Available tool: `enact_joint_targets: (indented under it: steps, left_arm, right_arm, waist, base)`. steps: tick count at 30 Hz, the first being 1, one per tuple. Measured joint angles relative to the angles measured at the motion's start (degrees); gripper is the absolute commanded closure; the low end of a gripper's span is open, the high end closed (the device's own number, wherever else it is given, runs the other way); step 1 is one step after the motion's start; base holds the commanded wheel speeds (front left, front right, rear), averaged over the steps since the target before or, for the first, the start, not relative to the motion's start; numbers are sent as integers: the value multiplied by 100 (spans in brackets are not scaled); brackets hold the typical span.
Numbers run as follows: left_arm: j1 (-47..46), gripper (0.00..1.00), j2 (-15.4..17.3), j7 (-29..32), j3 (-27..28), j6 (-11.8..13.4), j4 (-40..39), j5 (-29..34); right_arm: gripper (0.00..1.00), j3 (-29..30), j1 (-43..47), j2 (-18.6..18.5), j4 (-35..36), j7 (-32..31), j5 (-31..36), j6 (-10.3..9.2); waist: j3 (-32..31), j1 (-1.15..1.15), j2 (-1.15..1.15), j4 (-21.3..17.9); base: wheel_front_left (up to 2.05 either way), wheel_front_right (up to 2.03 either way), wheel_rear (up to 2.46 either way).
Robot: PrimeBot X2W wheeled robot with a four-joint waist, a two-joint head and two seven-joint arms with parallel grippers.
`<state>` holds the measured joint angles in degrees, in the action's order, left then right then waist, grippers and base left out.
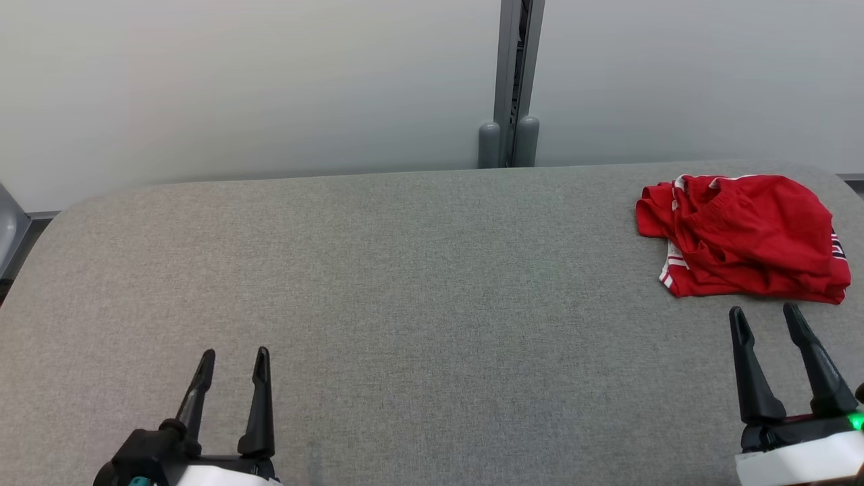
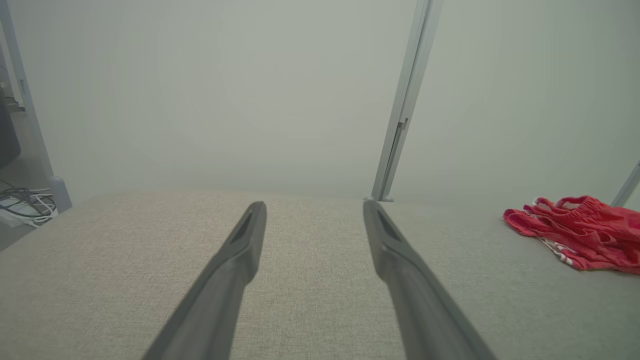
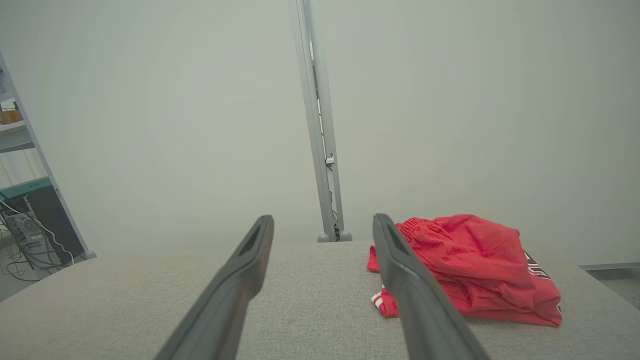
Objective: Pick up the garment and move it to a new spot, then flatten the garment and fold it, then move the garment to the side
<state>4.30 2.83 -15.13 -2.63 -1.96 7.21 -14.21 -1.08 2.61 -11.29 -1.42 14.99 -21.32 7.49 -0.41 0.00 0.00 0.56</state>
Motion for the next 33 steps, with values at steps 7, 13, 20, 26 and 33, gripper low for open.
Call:
enact_joint_targets:
  steps: [7, 13, 20, 26, 33]
  left_arm:
    - [153, 100, -51, 3, -45, -5, 296, -21]
    - [121, 100, -52, 8, -168, -3, 323, -643]
    - [-75, 100, -51, 9, -353, -7, 394, -1492]
    - [-210, 100, -47, 8, -480, -26, 455, -2092]
    - [-382, 100, -46, 8, -622, -55, 501, -2729]
  right_arm:
    - [100, -89, 185, 174, -307, -45, -11, 0]
    - [100, 108, 187, 200, -436, -343, -567, 0]
    - [100, 392, 62, 198, -575, -706, -1328, 0]
    - [100, 588, -16, 192, -687, -966, -1860, 0]
    - [100, 795, -123, 181, -790, -1232, -2443, -1]
  waist:
    - [-5, 0, 0, -5]
    - [-3, 0, 0, -7]
    - [-1, 0, 0, -11]
    - [1, 0, 0, -13]
    - [3, 0, 0, -17]
  base:
    - [0, 0, 0]
    - [0, 0, 0]
    - [0, 0, 0]
    - [0, 0, 0]
    - [0, 0, 0]
